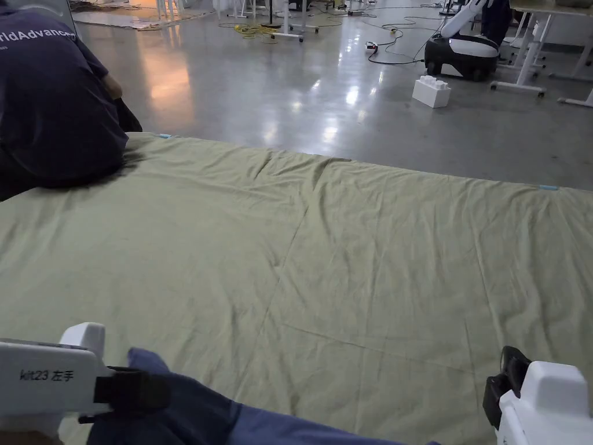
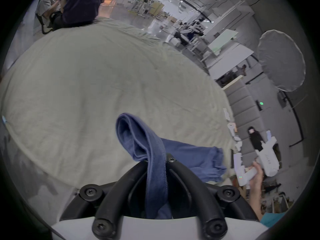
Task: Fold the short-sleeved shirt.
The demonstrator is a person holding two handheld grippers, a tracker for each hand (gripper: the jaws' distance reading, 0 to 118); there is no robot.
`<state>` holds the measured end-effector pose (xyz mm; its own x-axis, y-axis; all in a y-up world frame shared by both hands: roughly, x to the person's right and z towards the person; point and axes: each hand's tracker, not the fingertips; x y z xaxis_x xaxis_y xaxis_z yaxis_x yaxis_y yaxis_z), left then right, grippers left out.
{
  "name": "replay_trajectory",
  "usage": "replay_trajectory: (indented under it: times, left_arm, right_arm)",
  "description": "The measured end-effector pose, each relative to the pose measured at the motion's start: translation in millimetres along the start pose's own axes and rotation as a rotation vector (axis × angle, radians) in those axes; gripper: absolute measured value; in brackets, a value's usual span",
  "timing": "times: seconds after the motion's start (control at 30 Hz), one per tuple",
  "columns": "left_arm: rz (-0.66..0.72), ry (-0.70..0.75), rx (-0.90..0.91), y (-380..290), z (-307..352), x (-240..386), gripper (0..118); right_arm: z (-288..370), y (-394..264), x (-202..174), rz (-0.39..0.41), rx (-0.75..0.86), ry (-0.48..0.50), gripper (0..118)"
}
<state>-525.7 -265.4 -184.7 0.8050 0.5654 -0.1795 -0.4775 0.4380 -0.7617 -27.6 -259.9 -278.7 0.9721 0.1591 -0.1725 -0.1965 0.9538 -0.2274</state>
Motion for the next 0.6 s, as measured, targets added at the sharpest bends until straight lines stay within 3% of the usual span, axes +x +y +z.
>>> replay_trajectory:
  times: [0.13, 0.27, 0.6]
  left_arm:
    - [-0.020, -0.083, -0.029, -9.1, -17.2, 38.5, 8]
    - [-0.039, -0.078, -0.059, -25.5, -56.0, 81.4, 8]
    - [-0.045, 0.086, -0.262, -76.5, -183.1, 119.8, 8]
  right_arm:
    - [0.3, -4.8, 6.4, -0.010, -0.007, -0.004, 0]
    - [2.7, -10.5, 14.2, -0.021, -0.016, -0.015, 0]
    - [13.2, -22.4, 35.3, -0.037, -0.041, -0.055, 0]
